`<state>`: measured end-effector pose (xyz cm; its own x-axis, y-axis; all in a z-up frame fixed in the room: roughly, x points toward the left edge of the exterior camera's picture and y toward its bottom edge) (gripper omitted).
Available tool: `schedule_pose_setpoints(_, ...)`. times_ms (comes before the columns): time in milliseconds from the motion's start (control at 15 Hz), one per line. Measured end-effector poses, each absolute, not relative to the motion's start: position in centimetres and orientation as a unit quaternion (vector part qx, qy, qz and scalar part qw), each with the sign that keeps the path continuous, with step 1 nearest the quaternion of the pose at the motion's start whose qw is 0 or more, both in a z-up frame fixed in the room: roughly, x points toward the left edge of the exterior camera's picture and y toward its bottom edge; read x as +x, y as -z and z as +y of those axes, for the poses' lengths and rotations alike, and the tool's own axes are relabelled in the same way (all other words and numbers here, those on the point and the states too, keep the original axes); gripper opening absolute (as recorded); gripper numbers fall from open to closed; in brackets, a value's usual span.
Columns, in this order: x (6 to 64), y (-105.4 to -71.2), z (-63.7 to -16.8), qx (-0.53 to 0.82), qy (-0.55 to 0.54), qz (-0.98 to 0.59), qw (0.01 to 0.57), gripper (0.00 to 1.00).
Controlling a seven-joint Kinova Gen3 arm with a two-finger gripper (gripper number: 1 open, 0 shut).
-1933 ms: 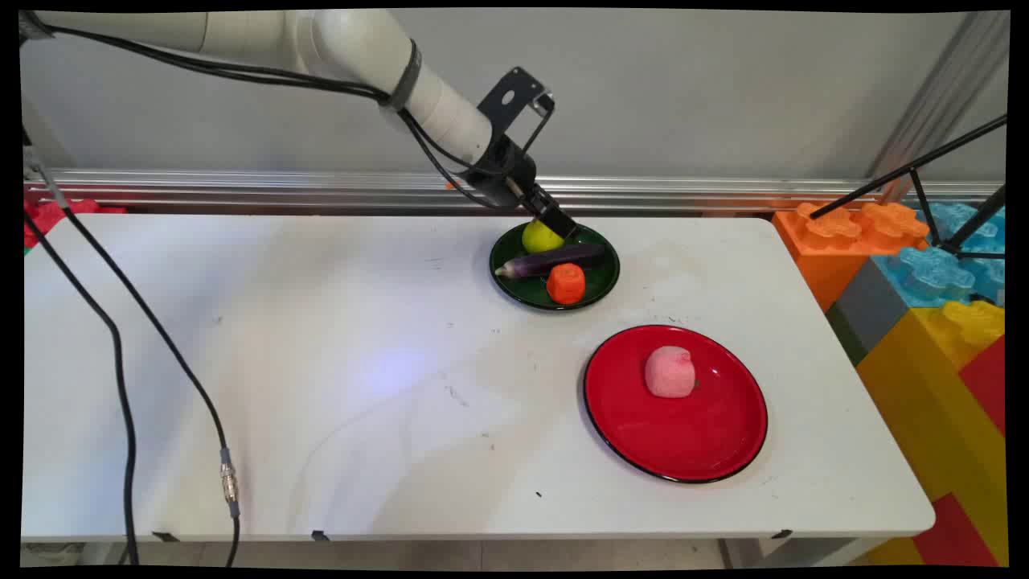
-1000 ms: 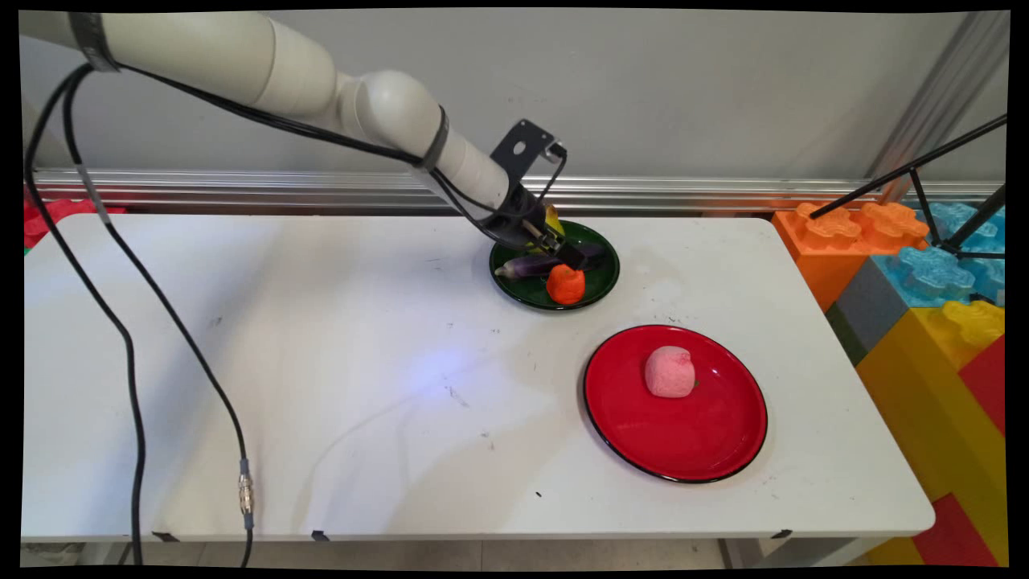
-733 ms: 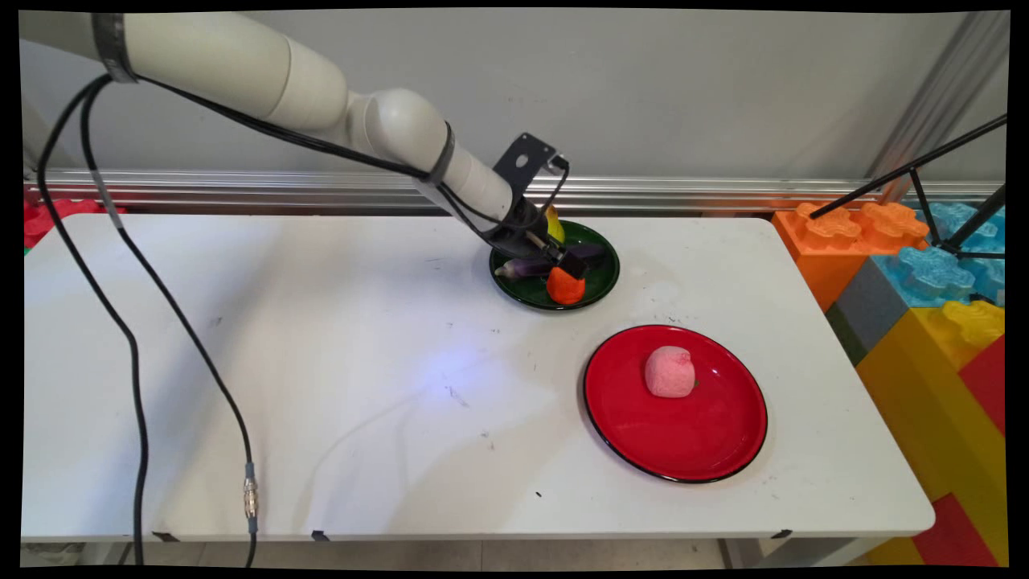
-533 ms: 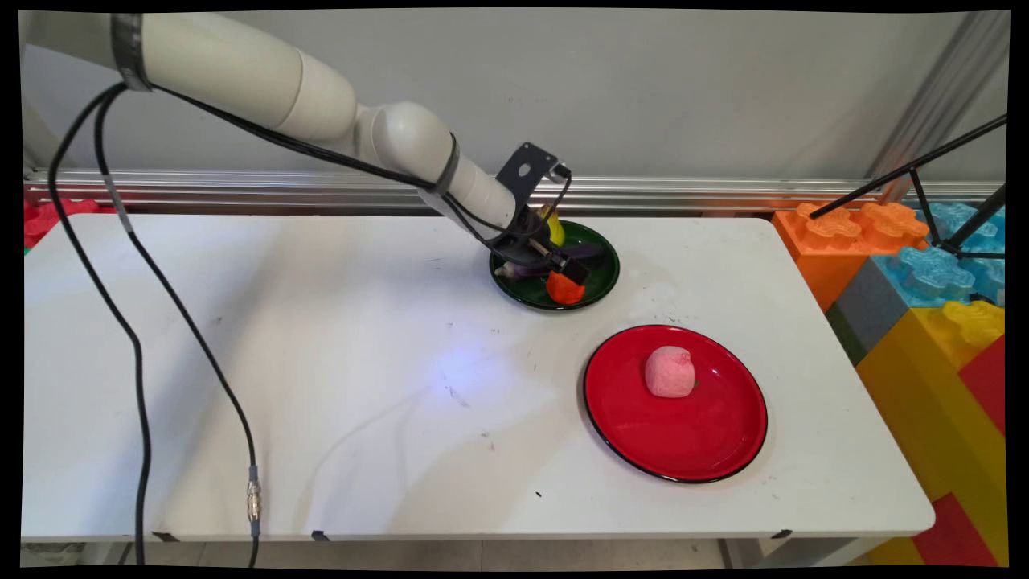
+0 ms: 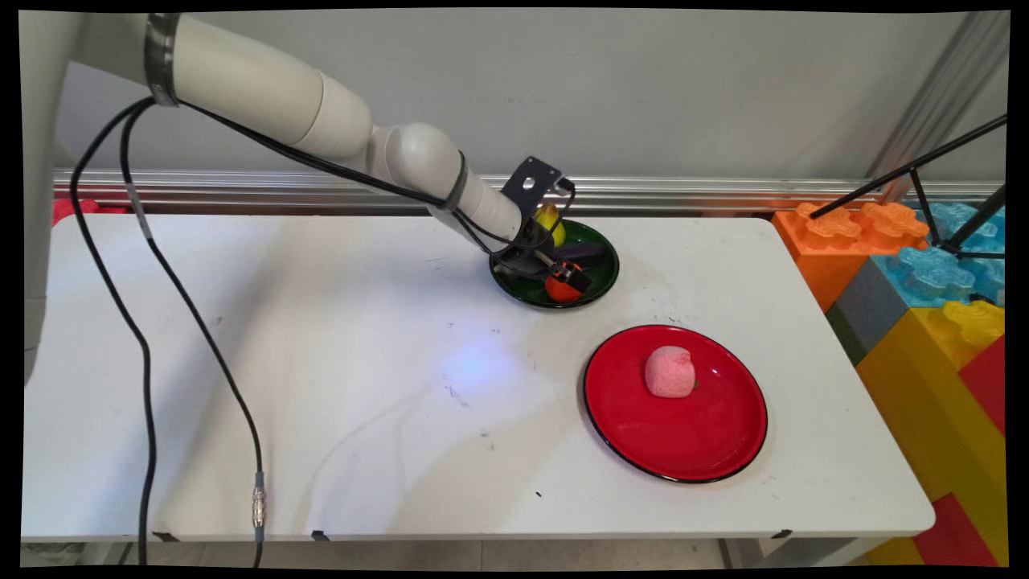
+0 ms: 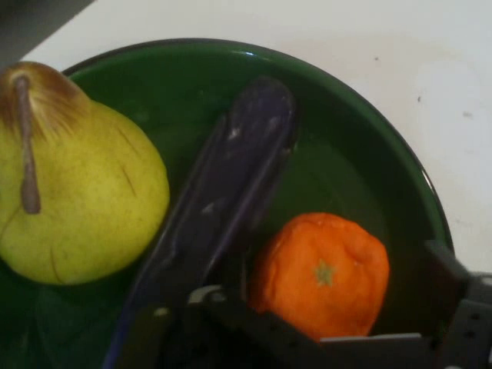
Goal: Pick up the mandarin from the green plate, then place the picked object on the table
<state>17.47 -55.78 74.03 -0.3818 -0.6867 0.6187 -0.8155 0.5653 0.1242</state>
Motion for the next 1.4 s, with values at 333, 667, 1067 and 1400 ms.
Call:
schedule_pose_setpoints(333, 16.9, -73.7, -55.7, 0.445, -0.100, -0.829, 0.322, 0.00)
schedule_pose_setpoints(667, 16.8, -75.0, -55.4, 0.443, -0.104, -0.829, 0.326, 0.00)
schedule_pose_setpoints(1067, 17.0, -78.9, -55.0, 0.442, -0.111, -0.825, 0.334, 0.00)
schedule_pose_setpoints(1400, 17.5, -83.2, -53.2, 0.426, -0.105, -0.832, 0.340, 0.00)
